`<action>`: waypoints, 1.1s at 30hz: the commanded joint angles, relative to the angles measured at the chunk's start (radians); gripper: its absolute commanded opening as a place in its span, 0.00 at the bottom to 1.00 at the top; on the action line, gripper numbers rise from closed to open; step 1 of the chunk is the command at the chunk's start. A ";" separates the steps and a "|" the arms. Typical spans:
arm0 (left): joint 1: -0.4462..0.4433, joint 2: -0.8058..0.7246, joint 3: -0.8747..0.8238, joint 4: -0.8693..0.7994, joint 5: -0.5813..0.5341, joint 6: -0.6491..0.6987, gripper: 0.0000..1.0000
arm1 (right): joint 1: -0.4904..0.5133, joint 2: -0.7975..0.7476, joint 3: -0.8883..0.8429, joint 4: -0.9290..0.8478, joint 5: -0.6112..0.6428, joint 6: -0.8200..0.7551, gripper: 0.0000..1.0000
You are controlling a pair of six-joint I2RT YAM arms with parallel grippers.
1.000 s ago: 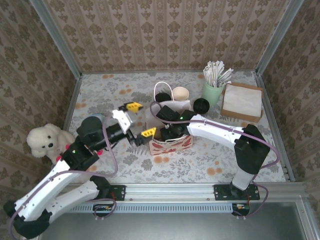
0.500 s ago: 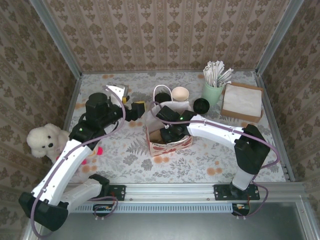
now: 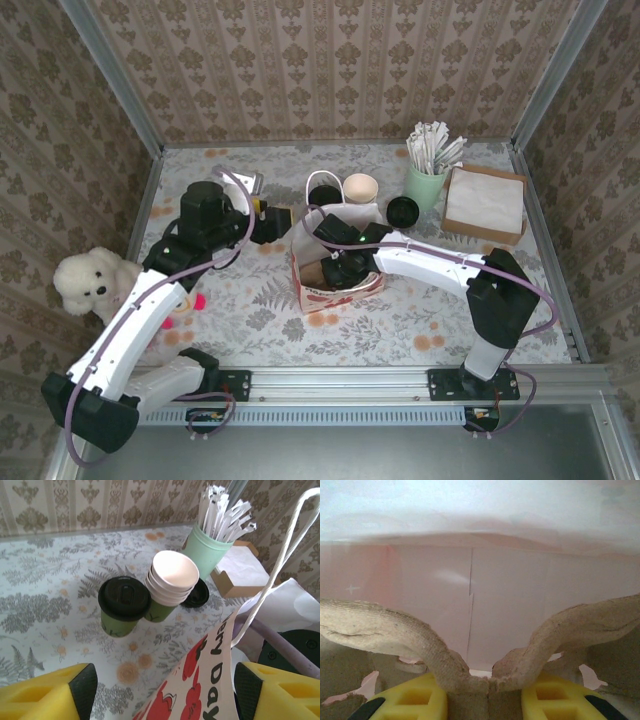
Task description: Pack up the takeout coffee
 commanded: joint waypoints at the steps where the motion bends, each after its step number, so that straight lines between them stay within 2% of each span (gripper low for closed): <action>1: 0.002 0.029 0.084 -0.112 0.035 -0.031 0.73 | 0.013 0.022 0.007 -0.025 -0.015 0.039 0.26; 6: 0.001 0.047 0.084 -0.124 0.102 -0.047 0.72 | 0.014 0.054 0.033 -0.034 -0.013 0.082 0.30; 9: 0.000 0.052 0.074 -0.096 0.198 -0.057 0.72 | 0.019 0.058 0.022 -0.024 0.003 0.091 0.31; 14: -0.010 0.047 0.073 -0.123 0.257 -0.012 0.72 | 0.019 0.043 -0.034 0.037 0.007 0.081 0.39; 17: -0.010 0.053 0.064 -0.145 0.223 0.006 0.70 | 0.019 0.038 -0.028 0.042 0.016 0.072 0.47; 22: -0.010 0.058 0.074 -0.193 0.181 0.007 0.66 | 0.019 0.003 0.013 0.020 0.038 0.068 0.54; 26: -0.010 0.058 0.054 -0.153 0.193 -0.022 0.68 | 0.017 0.011 0.043 -0.006 0.040 0.100 0.61; 30: -0.014 0.101 0.094 -0.206 0.247 -0.016 0.67 | 0.018 -0.002 0.081 -0.025 0.013 0.129 0.68; 33: -0.014 0.106 0.087 -0.214 0.218 -0.007 0.62 | 0.017 -0.003 0.112 -0.054 0.014 0.139 0.76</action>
